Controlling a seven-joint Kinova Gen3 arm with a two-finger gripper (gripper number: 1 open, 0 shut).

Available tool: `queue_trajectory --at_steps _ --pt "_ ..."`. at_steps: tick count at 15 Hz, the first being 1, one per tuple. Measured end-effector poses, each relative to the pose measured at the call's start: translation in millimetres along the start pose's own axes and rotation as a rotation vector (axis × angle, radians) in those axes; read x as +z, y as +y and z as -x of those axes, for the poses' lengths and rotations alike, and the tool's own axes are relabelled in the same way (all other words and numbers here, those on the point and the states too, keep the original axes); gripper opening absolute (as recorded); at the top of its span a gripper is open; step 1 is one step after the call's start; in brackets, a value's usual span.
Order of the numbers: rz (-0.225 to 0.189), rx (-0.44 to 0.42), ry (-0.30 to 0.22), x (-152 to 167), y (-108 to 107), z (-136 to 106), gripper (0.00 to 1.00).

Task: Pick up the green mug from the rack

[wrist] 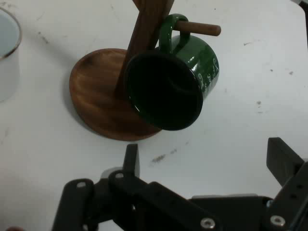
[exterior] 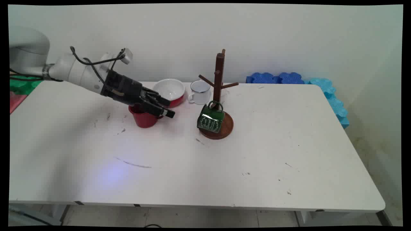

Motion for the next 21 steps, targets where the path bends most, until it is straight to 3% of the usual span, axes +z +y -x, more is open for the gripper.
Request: queue_trajectory --at_steps 9,21 --pt "0.056 -0.019 0.047 33.4 -11.2 17.8 1.00" --pt "0.093 0.052 0.067 84.0 -13.3 18.7 1.00"
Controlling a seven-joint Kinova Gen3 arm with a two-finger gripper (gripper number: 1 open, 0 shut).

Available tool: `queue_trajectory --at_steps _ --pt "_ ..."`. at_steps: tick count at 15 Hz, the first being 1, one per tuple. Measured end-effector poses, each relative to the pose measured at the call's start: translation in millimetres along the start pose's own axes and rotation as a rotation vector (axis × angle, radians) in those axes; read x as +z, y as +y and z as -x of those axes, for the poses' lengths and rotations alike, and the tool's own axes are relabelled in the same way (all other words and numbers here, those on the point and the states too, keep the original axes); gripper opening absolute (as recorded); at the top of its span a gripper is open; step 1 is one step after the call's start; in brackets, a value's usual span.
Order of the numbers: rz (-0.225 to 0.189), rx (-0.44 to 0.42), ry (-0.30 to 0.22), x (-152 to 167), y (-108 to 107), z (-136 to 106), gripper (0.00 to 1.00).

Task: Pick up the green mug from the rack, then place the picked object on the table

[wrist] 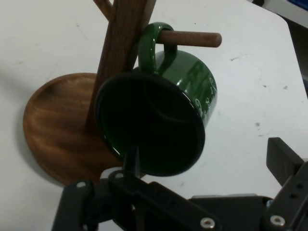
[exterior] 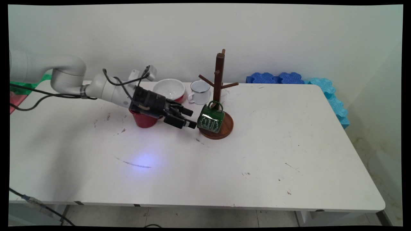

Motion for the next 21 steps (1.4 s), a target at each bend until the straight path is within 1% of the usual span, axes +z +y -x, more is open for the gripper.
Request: queue_trajectory --at_steps 5,12,13,21 --pt "0.003 0.024 -0.004 13.6 -5.5 1.0 1.00" --pt "0.011 0.047 -0.010 24.8 -10.4 1.5 1.00" --pt "0.012 0.049 -0.010 26.1 -11.1 1.5 0.00" --pt "0.019 0.062 -0.018 31.9 -13.3 1.6 0.00"
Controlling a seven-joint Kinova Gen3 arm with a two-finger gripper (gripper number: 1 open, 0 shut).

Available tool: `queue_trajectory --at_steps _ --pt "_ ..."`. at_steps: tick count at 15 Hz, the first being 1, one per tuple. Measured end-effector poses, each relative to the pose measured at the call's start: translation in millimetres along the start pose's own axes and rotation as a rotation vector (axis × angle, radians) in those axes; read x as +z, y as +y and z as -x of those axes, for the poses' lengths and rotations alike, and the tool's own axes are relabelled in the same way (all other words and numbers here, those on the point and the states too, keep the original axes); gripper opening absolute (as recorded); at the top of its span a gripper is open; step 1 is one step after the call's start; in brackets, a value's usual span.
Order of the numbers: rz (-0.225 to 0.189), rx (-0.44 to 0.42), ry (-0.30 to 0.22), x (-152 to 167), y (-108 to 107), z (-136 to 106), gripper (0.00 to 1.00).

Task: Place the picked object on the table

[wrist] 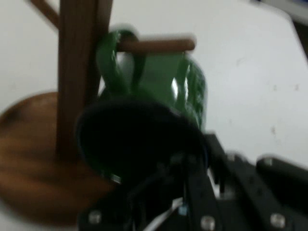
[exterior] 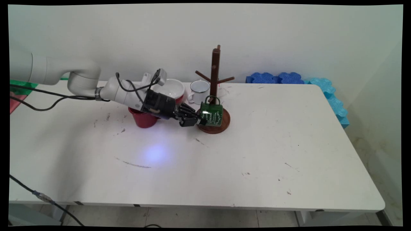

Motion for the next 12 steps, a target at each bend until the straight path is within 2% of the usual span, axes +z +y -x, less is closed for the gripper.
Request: queue_trajectory --at_steps 12 --pt "0.027 0.022 -0.007 3.0 13.2 -1.7 0.00"
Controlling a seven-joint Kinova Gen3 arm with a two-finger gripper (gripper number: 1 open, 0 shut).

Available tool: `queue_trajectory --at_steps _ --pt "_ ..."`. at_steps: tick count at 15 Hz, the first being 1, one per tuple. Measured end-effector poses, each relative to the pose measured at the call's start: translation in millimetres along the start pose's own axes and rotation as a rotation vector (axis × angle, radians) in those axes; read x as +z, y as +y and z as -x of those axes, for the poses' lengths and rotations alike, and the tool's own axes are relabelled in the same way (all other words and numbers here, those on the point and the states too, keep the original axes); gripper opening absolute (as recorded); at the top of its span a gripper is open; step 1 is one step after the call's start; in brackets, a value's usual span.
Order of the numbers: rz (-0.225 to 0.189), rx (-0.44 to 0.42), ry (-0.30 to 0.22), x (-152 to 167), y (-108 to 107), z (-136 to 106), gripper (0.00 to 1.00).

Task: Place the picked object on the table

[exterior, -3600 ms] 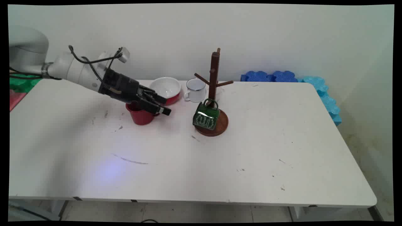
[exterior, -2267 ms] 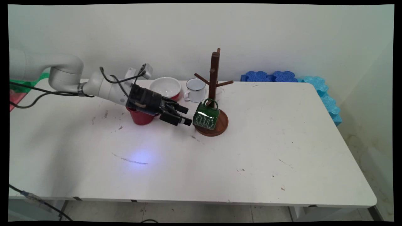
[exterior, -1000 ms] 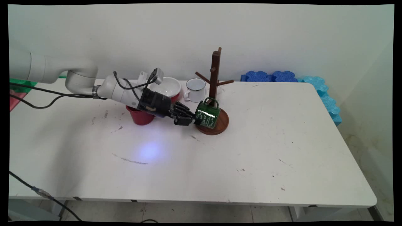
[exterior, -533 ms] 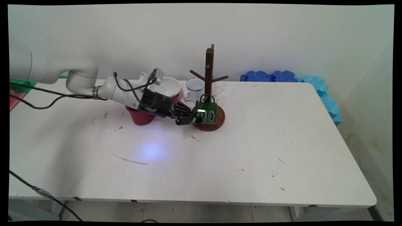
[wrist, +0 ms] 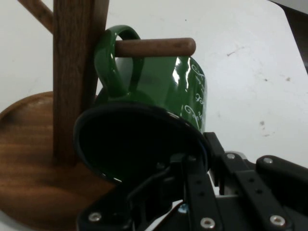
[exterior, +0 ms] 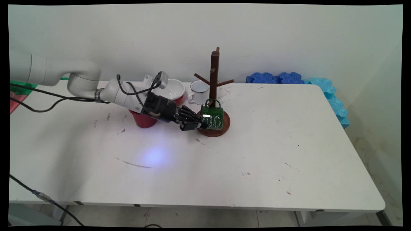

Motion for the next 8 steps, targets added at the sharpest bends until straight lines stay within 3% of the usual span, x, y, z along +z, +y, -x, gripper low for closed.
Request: queue_trajectory --at_steps 8 --pt "0.008 0.039 -0.006 -1.8 4.5 -6.5 0.00"
